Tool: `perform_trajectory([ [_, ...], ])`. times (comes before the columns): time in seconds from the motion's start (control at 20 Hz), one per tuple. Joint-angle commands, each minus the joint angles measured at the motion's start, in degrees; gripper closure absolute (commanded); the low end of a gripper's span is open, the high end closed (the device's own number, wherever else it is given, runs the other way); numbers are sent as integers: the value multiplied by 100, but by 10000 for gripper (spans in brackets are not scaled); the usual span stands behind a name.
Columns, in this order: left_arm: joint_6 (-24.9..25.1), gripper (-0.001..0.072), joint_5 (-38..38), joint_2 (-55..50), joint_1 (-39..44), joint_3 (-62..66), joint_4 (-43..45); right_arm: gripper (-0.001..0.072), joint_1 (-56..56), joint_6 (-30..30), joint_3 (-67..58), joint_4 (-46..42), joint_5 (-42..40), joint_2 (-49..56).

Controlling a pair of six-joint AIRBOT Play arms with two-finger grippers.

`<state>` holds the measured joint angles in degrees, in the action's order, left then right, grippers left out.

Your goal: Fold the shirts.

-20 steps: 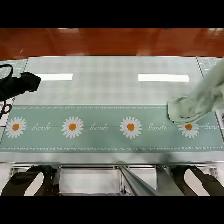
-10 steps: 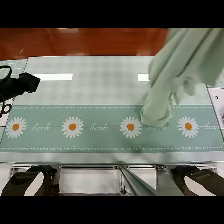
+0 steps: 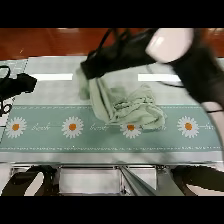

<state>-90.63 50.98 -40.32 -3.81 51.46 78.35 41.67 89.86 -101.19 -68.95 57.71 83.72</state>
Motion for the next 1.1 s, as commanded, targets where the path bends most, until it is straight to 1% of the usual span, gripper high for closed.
perform_trajectory([
  [0.0,-7,204,221,-7,-87,2,146,684,354,234,328,544,-509,911],
  [0.05,-4,204,334,-9,-79,-33,-42,633,339,297,328,761,-627,1128],
  [0.1,-2,204,420,-9,-72,-107,-275,381,271,313,328,892,-748,1241],
  [0.15,0,204,479,-9,-66,-221,-481,305,94,356,275,933,-726,1266],
  [0.25,-2,204,658,-20,-81,-369,-544,305,-614,372,-17,800,7,1082],
  [0.3,-4,204,802,-13,-155,-361,-553,305,-1128,378,-70,503,557,824],
  [0.35,-2,204,957,2,-275,-339,-553,305,-1650,400,-70,-28,1174,520],
  [0.4,-2,204,1145,2,-424,-339,-579,305,-2168,463,-13,-758,1832,195],
  [0.45,0,204,1523,-28,-573,-380,-693,305,-2712,553,284,-1502,2321,-219],
  [0.5,22,204,1915,-74,-660,-518,-837,305,-3252,638,907,-1899,2437,-728],
  [0.55,28,204,2122,-114,-678,-778,-1012,305,-3738,721,1773,-1862,2129,-1283],
  [0.6,247,204,2090,-122,-658,-1193,-1296,305,-4201,739,2848,-1543,1508,-1886],
  [0.65,457,204,1952,-151,-660,-1602,-1567,305,-4677,704,4094,-1051,785,-2516],
  [0.7,470,204,1779,-243,-669,-1996,-1762,305,-5149,592,5254,-509,240,-3038],
  [0.75,470,204,1622,-380,-695,-2275,-1912,305,-5574,337,6164,79,-42,-3397],
  [0.8,501,204,1421,-575,-741,-2470,-2120,305,-5980,-190,6937,758,-138,-3644],
  [0.85,640,204,1193,-826,-778,-2557,-2341,305,-6288,-697,7466,1255,-105,-3777],
  [0.9,667,204,962,-1067,-809,-2551,-2503,305,-6531,-1075,7858,1554,-28,-3849],
  [0.95,669,204,629,-1329,-807,-2505,-2632,305,-6682,-1274,8065,1624,44,-3853],
  [1.05,667,204,155,-1762,-807,-2317,-2802,305,-6767,-1456,8179,1526,122,-3853],
])
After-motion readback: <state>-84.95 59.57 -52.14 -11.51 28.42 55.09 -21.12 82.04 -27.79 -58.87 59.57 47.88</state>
